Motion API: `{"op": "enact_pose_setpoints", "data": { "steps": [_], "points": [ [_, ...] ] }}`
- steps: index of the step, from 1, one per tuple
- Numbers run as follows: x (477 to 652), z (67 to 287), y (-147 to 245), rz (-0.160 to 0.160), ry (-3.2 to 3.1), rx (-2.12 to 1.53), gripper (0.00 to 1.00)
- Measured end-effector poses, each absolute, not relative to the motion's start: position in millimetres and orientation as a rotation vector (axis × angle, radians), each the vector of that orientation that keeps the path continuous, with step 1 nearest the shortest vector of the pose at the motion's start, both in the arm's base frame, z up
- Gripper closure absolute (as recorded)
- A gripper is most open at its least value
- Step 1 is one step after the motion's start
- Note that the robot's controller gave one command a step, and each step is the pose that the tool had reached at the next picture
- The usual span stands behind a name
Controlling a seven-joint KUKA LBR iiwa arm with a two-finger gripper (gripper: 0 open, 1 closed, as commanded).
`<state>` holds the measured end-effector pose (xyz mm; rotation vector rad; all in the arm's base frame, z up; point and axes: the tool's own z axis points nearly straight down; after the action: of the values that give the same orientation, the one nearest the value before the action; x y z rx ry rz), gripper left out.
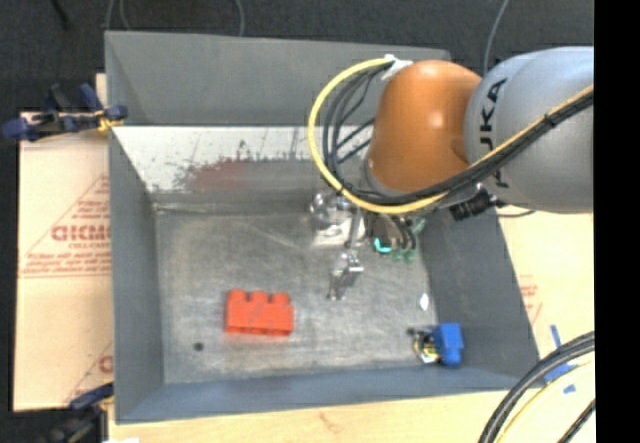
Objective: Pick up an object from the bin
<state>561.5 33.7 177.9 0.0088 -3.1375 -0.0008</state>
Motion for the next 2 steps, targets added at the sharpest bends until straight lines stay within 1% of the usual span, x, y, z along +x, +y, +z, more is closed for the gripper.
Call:
{"op": "enact_pose_setpoints", "data": {
  "steps": [1,2],
  "points": [
    [518.3,72.8,77.4,0.003,-3.129,0.383,0.00],
    [498.0,73.9,121.2,-0.001,-3.139,0.318,0.00]
  ]
}}
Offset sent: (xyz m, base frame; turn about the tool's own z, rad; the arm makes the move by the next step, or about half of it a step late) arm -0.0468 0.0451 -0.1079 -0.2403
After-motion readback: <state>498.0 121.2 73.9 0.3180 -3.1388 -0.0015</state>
